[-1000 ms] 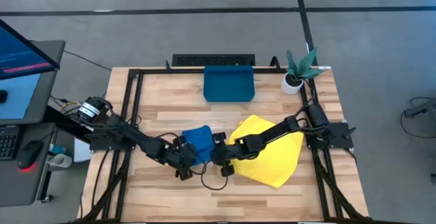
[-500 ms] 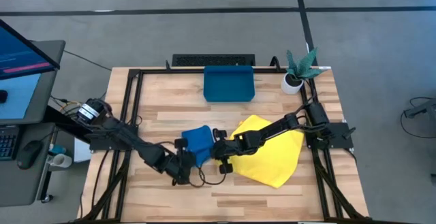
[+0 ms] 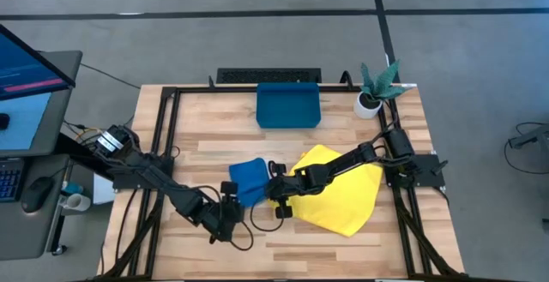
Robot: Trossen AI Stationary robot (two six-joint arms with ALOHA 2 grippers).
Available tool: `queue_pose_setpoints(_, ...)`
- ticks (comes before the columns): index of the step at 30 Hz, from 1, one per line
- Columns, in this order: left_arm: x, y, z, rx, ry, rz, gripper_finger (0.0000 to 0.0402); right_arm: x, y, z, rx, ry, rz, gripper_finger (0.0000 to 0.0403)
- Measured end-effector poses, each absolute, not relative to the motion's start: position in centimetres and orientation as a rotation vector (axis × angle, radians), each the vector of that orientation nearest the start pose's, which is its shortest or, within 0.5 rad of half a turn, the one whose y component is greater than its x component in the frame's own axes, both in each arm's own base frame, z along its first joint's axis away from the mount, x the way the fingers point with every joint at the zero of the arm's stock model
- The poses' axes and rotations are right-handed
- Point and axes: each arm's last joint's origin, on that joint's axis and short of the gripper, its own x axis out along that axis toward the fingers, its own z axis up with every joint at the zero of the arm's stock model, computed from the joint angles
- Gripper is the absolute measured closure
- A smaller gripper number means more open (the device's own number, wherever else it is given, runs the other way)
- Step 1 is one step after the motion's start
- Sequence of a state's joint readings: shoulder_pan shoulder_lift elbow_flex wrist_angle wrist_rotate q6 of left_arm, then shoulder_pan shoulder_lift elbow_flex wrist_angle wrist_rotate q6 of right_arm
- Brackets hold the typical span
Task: Roll microfiber towels into tight, uniform cylinder then place into a basket
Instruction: Roll the blue microfiber cloth
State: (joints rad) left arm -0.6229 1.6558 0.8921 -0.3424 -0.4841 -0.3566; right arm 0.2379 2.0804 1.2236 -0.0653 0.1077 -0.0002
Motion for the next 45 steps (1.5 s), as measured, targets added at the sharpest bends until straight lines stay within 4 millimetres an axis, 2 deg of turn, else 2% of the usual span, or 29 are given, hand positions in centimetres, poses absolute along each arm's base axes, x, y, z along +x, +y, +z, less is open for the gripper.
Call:
queue_pose_setpoints(6, 25.7, -16.0, 15.7, 0.223, 0.946, 0.059, 0.0217, 40.2, 9.4, 11.1, -0.158, 0.91, 0.122, 0.0361)
queue_pose_setpoints(10, 26.3, -15.7, 14.6, 0.21, 0.973, 0.081, 0.0174, 40.2, 9.4, 11.1, -0.158, 0.909, 0.122, 0.0361)
queue_pose_setpoints(13, 26.7, -15.7, 12.9, 0.22, 1.016, 0.094, 0.0161, 40.2, 9.4, 11.1, -0.158, 0.908, 0.122, 0.0361)
queue_pose_setpoints(16, 27.0, -15.5, 12.1, 0.223, 1.031, 0.137, 0.0162, 40.2, 9.5, 11.1, -0.158, 0.909, 0.123, 0.0361)
queue_pose_setpoints(20, 26.9, -15.3, 11.9, 0.185, 1.046, 0.174, 0.0178, 40.2, 9.5, 11.0, -0.159, 0.915, 0.135, 0.0361)
queue_pose_setpoints(23, 26.7, -15.2, 12.1, 0.191, 1.045, 0.184, 0.0206, 40.2, 9.5, 11.0, -0.135, 0.921, 0.181, 0.0361)
queue_pose_setpoints(29, 26.2, -14.4, 12.1, 0.285, 1.09, 0.21, 0.0303, 40.3, 10.2, 11.5, -0.067, 0.931, 0.298, 0.0364)
queue_pose_setpoints(33, 26.3, -14.1, 12.5, 0.234, 1.11, 0.195, 0.0373, 40.6, 10.5, 11.9, -0.025, 0.941, 0.338, 0.0366)
queue_pose_setpoints(35, 26.4, -14.2, 13.0, 0.163, 1.111, 0.161, 0.0391, 40.7, 10.8, 12.1, 0.015, 0.947, 0.368, 0.0365)
queue_pose_setpoints(39, 26.2, -14.5, 14.4, -0.01, 1.113, 0.082, 0.0385, 40.8, 11.1, 12.6, 0.12, 0.971, 0.441, 0.0365)
queue_pose_setpoints(45, 26.6, -15.8, 16.0, -0.492, 1.135, -0.036, 0.0386, 40.8, 11.9, 13.1, 0.351, 0.99, 0.607, 0.0368)
